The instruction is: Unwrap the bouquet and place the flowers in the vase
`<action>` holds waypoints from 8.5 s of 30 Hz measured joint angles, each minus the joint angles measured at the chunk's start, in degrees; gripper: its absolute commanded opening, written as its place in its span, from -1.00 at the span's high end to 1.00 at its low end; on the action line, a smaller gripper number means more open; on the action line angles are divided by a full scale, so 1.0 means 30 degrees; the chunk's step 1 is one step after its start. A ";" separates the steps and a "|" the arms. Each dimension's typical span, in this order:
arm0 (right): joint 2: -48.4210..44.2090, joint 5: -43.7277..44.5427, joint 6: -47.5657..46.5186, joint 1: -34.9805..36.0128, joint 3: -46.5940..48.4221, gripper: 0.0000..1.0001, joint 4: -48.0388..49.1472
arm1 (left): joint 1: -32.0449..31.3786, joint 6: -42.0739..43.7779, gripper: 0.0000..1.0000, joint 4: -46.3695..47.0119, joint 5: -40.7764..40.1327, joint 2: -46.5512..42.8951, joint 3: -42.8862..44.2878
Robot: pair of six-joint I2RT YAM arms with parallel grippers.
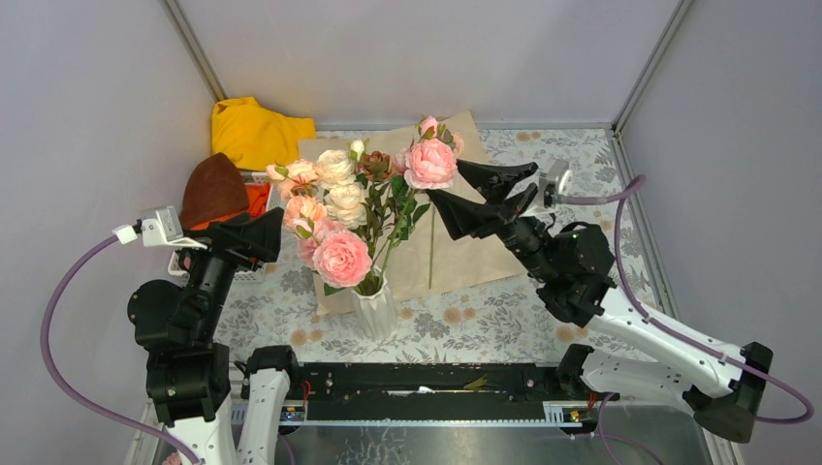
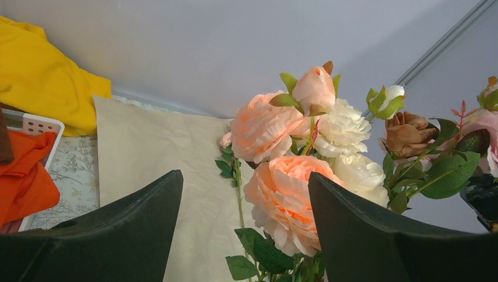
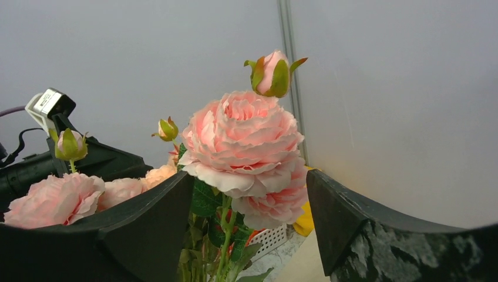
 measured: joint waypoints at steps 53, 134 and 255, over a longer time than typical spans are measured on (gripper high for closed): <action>2.7154 0.6215 0.5442 -0.7410 2.3037 -0.46 -2.1908 | 0.0000 0.0590 -0.71 0.0415 -0.0102 -0.0015 -0.0576; 0.0685 -0.9770 0.8094 -0.7023 0.8072 1.00 -0.5610 | 0.0000 -0.1953 -0.71 0.1989 0.1843 -0.0066 -0.0962; 0.0721 -0.5100 0.2157 0.1763 0.1319 -0.99 -0.1727 | 0.0000 0.0007 -0.71 0.1851 0.0459 0.0503 -0.2033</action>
